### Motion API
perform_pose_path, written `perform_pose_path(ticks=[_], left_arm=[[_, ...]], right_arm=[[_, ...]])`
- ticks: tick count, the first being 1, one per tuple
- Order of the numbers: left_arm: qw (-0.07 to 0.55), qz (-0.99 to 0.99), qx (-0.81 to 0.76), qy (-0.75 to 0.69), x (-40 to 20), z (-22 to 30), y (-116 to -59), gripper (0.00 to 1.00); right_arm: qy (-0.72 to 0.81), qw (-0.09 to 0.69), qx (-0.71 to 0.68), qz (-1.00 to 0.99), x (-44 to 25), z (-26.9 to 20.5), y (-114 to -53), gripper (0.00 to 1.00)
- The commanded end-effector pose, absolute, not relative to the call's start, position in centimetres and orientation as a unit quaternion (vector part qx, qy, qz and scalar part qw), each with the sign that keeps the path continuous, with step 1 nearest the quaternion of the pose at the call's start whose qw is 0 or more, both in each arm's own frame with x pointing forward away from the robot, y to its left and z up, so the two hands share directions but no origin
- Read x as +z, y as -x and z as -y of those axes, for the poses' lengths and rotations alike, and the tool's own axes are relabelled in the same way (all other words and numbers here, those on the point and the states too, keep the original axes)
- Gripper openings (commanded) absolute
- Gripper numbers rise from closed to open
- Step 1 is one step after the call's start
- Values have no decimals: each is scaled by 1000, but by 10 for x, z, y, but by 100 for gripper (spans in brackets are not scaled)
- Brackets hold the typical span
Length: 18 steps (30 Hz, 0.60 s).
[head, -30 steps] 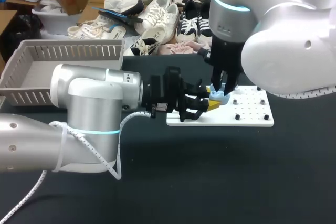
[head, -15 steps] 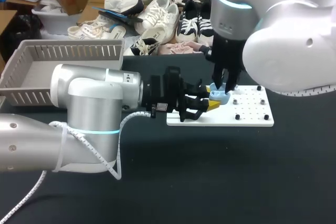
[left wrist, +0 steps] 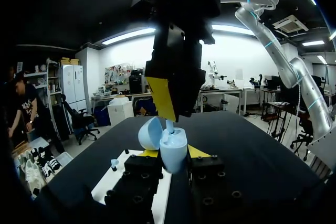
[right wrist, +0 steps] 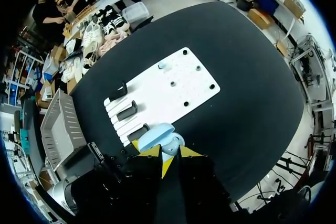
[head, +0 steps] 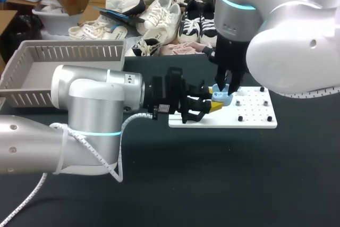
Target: Pick up each earbud case from the left stands, insert the matching earbuds, close the lid, and place the case in the box.
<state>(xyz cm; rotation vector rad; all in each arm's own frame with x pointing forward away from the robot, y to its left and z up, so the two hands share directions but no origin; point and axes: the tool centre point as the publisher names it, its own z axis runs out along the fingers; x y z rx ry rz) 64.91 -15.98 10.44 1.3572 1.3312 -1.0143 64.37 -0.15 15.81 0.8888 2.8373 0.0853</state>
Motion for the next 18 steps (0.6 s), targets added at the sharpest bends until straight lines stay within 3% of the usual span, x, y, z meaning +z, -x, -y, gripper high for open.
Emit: perform_pose_path(ticks=[1,18], left_arm=[[477,-545,-413,-553,104,161,-648,0],[477,-545,-413,-553,104,161,-648,0]], right_arm=[[-300,85,28,-950,158,3,-642,0],[-303,74,34,-950,149,2,-642,0]])
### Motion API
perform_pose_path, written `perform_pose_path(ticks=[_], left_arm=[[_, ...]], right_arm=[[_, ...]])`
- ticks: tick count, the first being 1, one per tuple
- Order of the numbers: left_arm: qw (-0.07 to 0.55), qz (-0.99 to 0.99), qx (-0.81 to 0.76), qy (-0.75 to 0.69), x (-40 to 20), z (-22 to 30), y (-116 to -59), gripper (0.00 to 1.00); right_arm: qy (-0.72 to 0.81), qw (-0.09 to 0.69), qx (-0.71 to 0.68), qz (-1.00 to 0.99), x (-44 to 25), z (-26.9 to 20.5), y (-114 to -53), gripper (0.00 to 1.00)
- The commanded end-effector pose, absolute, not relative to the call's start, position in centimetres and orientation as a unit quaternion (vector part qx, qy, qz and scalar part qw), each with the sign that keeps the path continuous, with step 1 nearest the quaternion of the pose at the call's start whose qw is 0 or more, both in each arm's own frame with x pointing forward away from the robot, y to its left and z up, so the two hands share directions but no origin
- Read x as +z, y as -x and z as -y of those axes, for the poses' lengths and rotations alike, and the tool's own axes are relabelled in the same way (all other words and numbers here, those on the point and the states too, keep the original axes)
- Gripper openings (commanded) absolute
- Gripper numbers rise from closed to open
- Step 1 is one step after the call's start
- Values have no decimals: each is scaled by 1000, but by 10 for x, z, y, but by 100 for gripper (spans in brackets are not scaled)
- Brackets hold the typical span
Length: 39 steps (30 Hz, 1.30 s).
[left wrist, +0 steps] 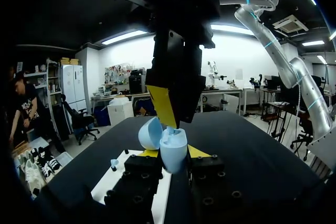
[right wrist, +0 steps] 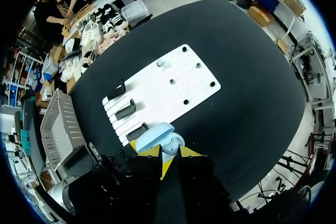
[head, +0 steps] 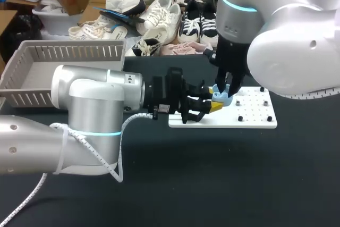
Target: Pick up each earbud case from the left stands, insert the matching earbuds, close the lid, and place the case in the box.
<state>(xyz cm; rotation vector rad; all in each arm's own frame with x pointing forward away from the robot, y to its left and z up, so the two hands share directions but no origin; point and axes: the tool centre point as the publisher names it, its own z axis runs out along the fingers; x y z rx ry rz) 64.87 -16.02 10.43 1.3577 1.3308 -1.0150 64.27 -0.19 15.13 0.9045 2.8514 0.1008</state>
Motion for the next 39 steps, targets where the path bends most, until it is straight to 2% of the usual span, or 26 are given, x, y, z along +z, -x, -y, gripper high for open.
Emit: perform_pose_path(ticks=[1,12,15,17,18,22,31,35,39], left_arm=[[477,-545,-413,-553,104,161,-648,0],[477,-545,-413,-553,104,161,-648,0],[477,-545,-413,-553,104,161,-648,0],[477,-545,-413,-553,104,161,-648,0],[477,-545,-413,-553,104,161,-648,0],[477,-545,-413,-553,104,161,-648,0],[477,-545,-413,-553,104,161,-648,0],[477,-545,-413,-553,104,161,-648,0],[477,-545,-413,-553,104,161,-648,0]], right_arm=[[-303,73,35,-950,148,2,-642,0],[-305,73,45,-949,147,2,-640,0],[-306,74,48,-948,147,3,-639,16],[-306,74,49,-948,147,3,-638,22],[-306,74,49,-948,146,3,-638,28],[-306,73,50,-948,146,3,-636,35],[-284,91,49,-953,159,7,-619,35],[-274,111,34,-955,165,20,-610,32],[-255,134,21,-957,164,37,-608,36]])
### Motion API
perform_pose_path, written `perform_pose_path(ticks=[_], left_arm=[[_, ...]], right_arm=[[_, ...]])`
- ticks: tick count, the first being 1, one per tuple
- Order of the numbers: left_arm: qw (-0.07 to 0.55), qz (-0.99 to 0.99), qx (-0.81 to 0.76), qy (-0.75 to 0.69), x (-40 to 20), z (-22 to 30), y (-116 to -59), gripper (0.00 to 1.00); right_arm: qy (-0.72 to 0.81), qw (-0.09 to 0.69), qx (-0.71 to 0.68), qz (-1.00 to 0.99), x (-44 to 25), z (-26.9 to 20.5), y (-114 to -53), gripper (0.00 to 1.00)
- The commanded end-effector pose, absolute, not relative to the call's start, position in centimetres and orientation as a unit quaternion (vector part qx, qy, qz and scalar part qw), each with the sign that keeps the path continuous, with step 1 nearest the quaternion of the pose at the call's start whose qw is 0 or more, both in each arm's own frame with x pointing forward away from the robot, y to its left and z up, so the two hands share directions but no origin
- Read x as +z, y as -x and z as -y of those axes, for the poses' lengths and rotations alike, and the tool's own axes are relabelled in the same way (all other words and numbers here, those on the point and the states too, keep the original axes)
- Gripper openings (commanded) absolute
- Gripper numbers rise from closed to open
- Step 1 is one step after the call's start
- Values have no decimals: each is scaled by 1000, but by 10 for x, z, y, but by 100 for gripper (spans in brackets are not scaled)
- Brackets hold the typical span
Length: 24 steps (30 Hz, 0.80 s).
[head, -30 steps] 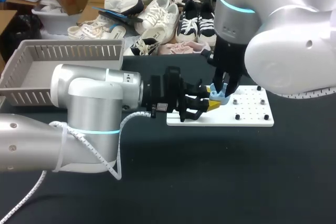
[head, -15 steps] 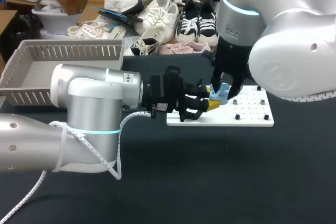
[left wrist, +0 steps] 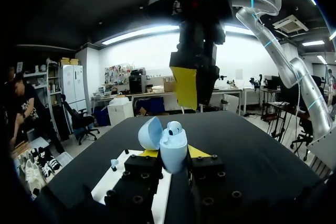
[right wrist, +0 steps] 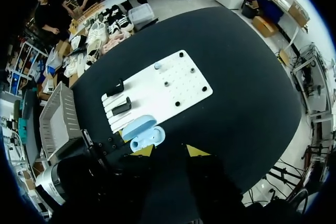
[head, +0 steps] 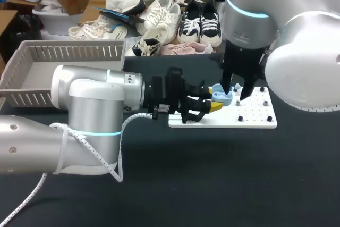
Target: Pick up each earbud case from the left stands, insert the matching earbuds, close the lid, and place the case in the box.
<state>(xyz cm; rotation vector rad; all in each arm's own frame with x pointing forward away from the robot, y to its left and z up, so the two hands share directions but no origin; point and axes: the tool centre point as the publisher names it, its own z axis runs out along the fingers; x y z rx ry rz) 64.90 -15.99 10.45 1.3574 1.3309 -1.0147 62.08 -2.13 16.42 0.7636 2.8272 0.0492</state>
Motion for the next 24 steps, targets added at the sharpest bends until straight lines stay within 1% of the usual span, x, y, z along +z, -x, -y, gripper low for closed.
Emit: perform_pose_path(ticks=[1,9,16,19,24], left_arm=[[477,-545,-413,-553,104,161,-648,0],[477,-545,-413,-553,104,161,-648,0],[477,-545,-413,-553,104,161,-648,0],[477,-545,-413,-553,104,161,-648,0],[477,-545,-413,-553,104,161,-648,0]], right_arm=[[-251,136,22,-958,162,43,-608,36],[-246,155,45,-956,151,73,-620,37],[-231,147,64,-960,127,87,-652,37],[-211,151,72,-963,120,91,-665,38],[-178,164,81,-967,116,97,-688,37]])
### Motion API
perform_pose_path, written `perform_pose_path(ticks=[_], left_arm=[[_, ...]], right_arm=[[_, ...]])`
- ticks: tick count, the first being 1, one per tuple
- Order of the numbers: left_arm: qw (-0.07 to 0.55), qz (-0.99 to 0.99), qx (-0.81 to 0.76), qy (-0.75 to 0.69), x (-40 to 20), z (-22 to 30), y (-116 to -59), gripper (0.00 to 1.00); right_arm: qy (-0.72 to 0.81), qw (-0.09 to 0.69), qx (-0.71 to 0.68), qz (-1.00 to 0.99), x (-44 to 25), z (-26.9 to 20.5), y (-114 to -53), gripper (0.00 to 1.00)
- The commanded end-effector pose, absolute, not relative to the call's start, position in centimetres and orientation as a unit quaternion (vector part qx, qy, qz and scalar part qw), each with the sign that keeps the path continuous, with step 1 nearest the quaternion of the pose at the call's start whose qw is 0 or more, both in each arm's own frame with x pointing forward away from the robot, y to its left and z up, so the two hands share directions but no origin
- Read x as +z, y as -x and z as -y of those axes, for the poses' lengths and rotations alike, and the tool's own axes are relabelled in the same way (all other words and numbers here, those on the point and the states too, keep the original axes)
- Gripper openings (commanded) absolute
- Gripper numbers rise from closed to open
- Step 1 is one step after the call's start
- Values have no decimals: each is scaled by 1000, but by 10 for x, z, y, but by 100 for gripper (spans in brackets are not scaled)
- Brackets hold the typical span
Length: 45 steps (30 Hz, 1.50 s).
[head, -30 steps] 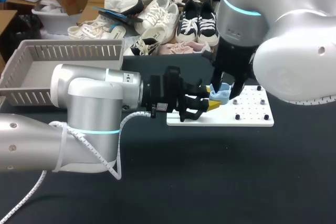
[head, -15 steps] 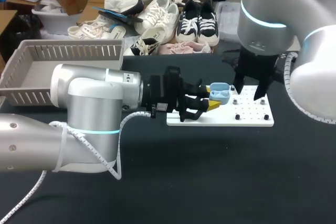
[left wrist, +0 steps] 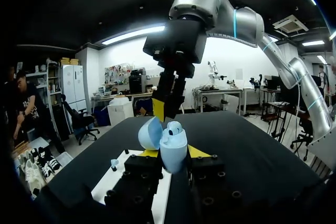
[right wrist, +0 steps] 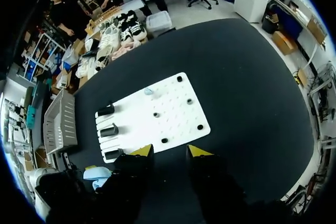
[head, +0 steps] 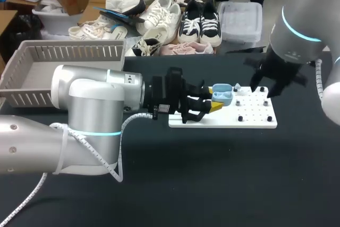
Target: Pick up each earbud case from the left stands, insert the matching earbuds, close the lid, and place the case in the box.
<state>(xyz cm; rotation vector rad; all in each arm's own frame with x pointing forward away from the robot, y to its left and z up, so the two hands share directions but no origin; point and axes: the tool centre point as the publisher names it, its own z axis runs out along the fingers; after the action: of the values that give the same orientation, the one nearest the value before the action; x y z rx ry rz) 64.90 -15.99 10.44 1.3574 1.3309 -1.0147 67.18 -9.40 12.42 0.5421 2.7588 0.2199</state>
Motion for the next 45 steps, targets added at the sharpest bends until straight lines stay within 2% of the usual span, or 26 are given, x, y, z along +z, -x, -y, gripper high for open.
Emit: perform_pose_path(ticks=[1,7,10,37,45], left_arm=[[477,-545,-413,-553,104,161,-648,0],[477,-545,-413,-553,104,161,-648,0],[477,-545,-413,-553,104,161,-648,0],[477,-545,-413,-553,104,161,-648,0],[477,-545,-413,-553,104,161,-648,0]], right_arm=[[-169,167,85,-968,115,97,-692,38],[-130,170,95,-972,105,99,-713,39],[-116,165,90,-975,95,99,-723,45],[-126,119,144,-974,56,77,-770,44],[-123,113,145,-975,48,69,-772,49]])
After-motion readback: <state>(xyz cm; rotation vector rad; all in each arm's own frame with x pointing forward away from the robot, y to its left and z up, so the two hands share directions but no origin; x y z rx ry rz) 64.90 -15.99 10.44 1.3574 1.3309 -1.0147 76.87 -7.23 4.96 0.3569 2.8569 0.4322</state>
